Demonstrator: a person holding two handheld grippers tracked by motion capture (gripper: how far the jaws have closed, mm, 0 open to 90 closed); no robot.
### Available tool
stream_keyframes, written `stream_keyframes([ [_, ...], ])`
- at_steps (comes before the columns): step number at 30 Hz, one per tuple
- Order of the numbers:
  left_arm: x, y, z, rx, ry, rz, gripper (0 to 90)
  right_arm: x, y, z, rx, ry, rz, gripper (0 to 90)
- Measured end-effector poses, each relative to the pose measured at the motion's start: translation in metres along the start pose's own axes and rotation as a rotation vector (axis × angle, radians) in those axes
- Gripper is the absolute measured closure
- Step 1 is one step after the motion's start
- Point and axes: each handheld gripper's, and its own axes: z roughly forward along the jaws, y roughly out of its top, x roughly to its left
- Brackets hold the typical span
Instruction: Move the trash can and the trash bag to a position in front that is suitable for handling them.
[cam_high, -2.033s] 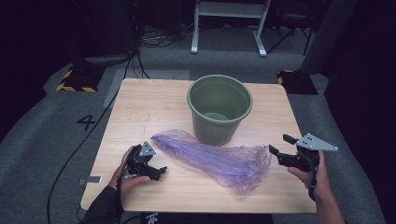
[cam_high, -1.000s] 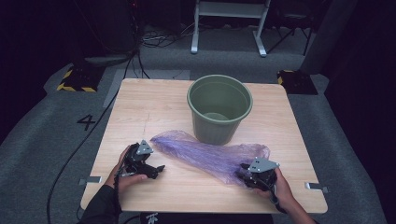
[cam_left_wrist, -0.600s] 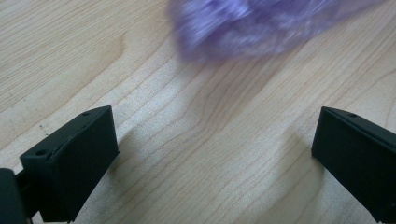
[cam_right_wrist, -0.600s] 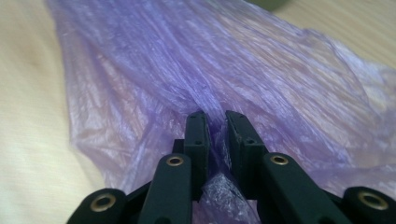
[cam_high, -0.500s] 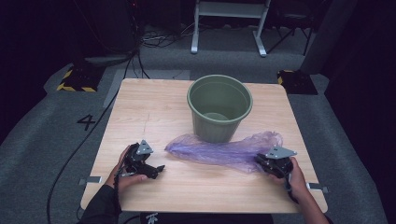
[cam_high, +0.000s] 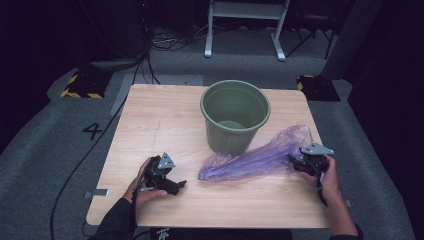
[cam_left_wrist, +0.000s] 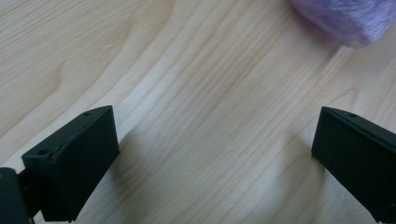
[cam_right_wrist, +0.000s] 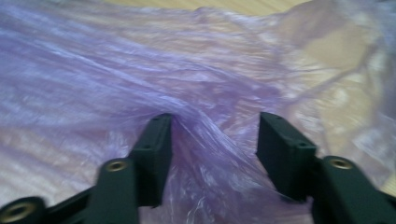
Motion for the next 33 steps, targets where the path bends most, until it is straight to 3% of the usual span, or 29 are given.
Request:
stream_keyframes([
  [3, -0.007, 0.004, 0.004, 0.0, -0.019, 0.019, 0.2, 0.0, 0.004, -0.008, -0.047, 0.011, 0.021, 32.7],
  [6, -0.01, 0.006, 0.006, 0.002, -0.03, 0.027, 0.2, 0.005, 0.011, -0.02, -0.105, 0.113, 0.021, 22.5],
  [9, -0.013, 0.009, 0.008, 0.004, -0.035, 0.035, 0.2, 0.015, 0.02, -0.032, -0.137, 0.161, -0.004, 21.2],
  [14, -0.014, 0.01, 0.01, 0.003, -0.041, 0.043, 0.2, 0.032, 0.032, -0.045, -0.179, 0.215, 0.023, 21.3],
  [16, -0.014, 0.011, 0.01, 0.003, -0.042, 0.044, 0.2, 0.046, 0.034, -0.044, -0.185, 0.264, 0.011, 20.6],
  [20, -0.015, 0.011, 0.01, 0.003, -0.042, 0.044, 0.2, 0.071, 0.037, -0.035, -0.161, 0.315, -0.028, 19.7],
  [25, -0.015, 0.011, 0.01, 0.001, -0.047, 0.049, 0.2, 0.082, 0.036, -0.012, -0.121, 0.317, -0.022, 19.7],
  [33, -0.014, 0.012, 0.011, 0.002, -0.06, 0.058, 0.0, 0.077, 0.03, 0.019, -0.071, 0.26, -0.003, 25.5],
])
